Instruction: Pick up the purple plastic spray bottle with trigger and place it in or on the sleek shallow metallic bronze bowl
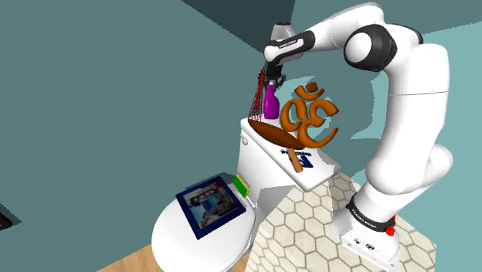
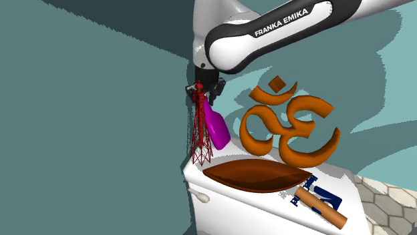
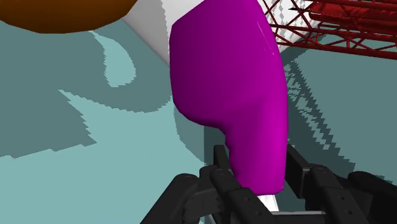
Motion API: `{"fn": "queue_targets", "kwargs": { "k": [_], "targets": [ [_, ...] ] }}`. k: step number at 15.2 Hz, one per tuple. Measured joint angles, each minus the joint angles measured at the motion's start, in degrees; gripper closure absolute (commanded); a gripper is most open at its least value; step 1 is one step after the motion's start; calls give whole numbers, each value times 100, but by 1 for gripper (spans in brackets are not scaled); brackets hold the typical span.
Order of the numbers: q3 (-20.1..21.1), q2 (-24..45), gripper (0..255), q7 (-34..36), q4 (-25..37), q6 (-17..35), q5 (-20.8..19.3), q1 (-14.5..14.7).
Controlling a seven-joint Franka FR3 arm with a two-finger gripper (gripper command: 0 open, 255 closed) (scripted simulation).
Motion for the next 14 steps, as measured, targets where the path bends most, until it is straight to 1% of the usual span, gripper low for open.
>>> {"fn": "queue_targets", "kwargs": {
  "k": [5, 7, 10, 12, 14],
  "targets": [
    [16, -140, 255, -53, 208, -335, 29, 1],
    [22, -118, 255, -83, 383, -567, 42, 0],
    [28, -172, 255, -95, 449, -675, 52, 0],
    [36, -183, 255, -120, 648, -921, 64, 3],
    [37, -242, 255, -143, 699, -980, 69, -5]
  ]
}}
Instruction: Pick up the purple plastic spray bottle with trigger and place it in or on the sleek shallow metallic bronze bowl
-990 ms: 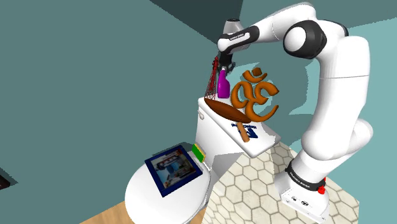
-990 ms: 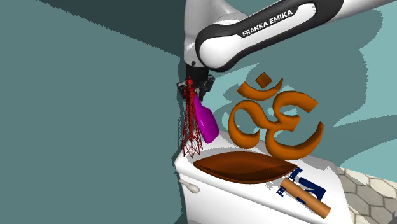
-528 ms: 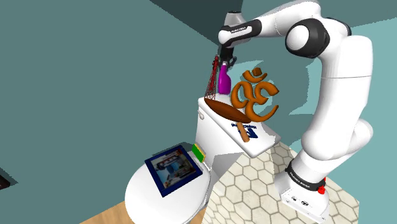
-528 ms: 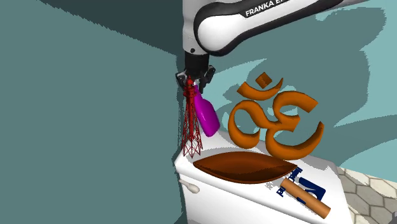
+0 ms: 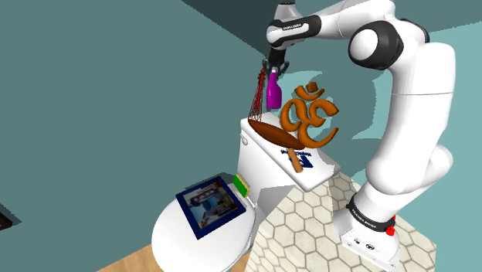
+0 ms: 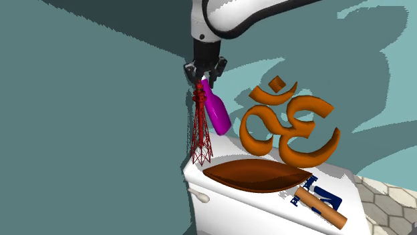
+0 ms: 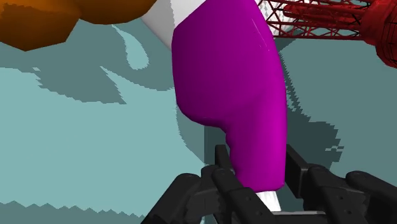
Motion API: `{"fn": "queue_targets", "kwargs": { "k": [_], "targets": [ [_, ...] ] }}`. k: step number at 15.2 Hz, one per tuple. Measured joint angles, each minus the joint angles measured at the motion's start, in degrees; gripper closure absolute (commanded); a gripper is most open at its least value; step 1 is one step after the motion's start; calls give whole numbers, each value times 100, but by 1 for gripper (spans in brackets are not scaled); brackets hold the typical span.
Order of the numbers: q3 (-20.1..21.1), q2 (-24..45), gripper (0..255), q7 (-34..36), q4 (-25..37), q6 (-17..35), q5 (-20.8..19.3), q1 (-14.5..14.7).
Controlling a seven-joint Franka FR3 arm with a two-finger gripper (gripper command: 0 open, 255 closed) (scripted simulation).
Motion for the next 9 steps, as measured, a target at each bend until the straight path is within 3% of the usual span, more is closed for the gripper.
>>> {"fn": "queue_targets", "kwargs": {
  "k": [4, 9],
  "targets": [
    [14, -151, 255, 3, 95, -170, 7, 21],
    [80, -1284, 255, 270, -1315, 143, -49, 153]
  ]
}}
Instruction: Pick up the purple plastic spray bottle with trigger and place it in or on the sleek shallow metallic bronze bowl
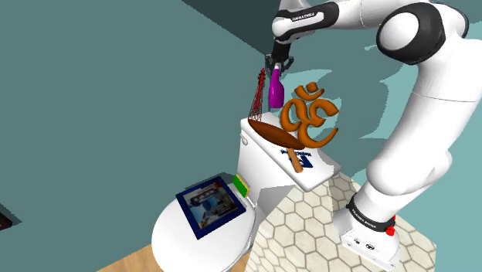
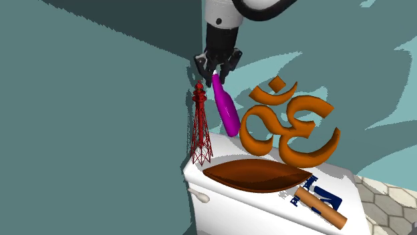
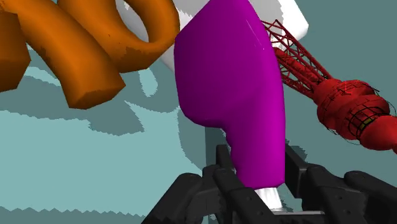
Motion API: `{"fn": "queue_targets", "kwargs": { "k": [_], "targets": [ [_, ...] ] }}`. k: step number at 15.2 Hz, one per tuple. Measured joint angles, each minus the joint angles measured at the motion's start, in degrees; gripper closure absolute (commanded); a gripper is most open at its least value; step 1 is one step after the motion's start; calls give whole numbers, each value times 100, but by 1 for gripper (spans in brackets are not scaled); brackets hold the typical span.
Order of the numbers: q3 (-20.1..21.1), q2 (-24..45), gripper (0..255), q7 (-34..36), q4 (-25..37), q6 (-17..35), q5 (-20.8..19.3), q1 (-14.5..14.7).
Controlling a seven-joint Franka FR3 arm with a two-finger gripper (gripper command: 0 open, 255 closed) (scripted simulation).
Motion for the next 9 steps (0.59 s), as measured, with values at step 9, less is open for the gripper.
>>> {"fn": "queue_targets", "kwargs": {
  "k": [9],
  "targets": [
    [252, -1821, 255, 574, -2036, 123, -33, 281]
  ]
}}
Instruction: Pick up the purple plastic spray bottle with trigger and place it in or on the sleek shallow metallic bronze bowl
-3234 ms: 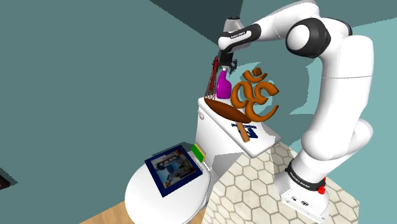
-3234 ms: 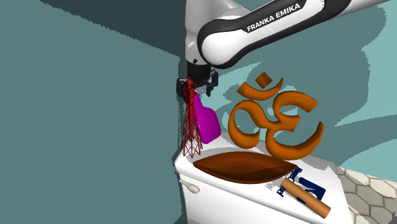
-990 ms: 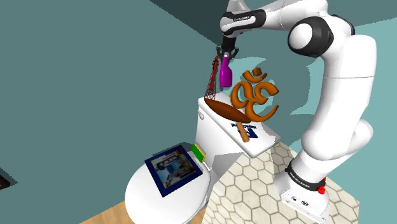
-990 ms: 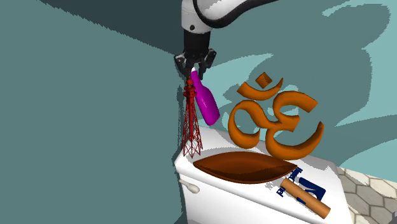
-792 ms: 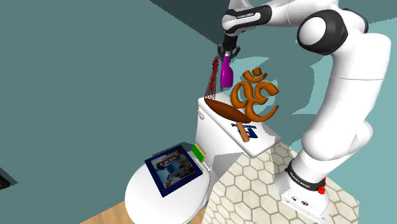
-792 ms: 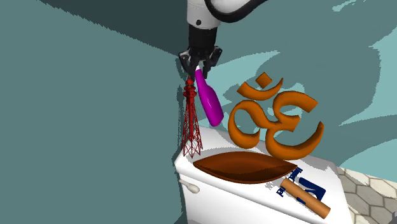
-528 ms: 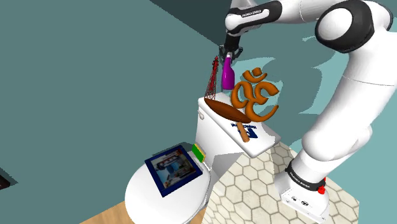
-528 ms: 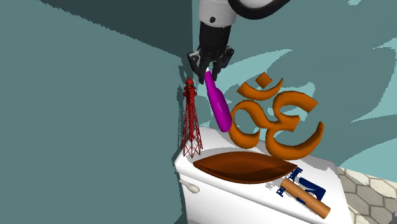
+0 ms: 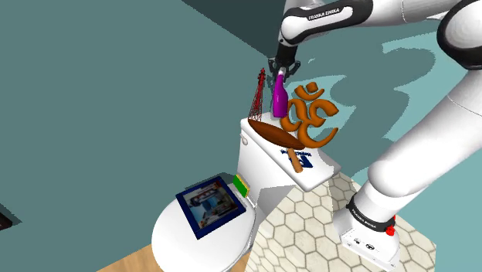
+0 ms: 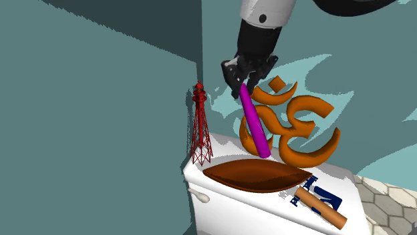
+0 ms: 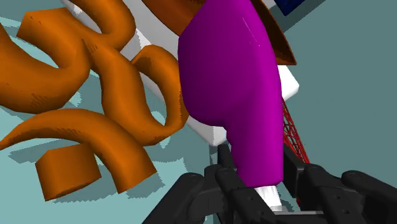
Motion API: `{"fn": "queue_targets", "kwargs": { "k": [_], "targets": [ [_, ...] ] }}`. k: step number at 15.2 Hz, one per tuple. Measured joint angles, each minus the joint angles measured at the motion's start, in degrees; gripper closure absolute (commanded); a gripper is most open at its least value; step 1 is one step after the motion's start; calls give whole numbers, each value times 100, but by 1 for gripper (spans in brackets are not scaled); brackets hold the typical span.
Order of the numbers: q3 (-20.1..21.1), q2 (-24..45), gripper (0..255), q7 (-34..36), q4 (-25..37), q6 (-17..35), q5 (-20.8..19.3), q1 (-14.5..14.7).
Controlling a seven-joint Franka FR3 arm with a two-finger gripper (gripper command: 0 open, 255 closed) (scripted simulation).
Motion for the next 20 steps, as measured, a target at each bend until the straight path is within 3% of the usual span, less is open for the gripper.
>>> {"fn": "queue_targets", "kwargs": {
  "k": [5, 20],
  "targets": [
    [122, -737, 255, 216, -780, 17, 42, 110],
    [146, -424, 255, 460, -1594, 1121, -114, 87]
  ]
}}
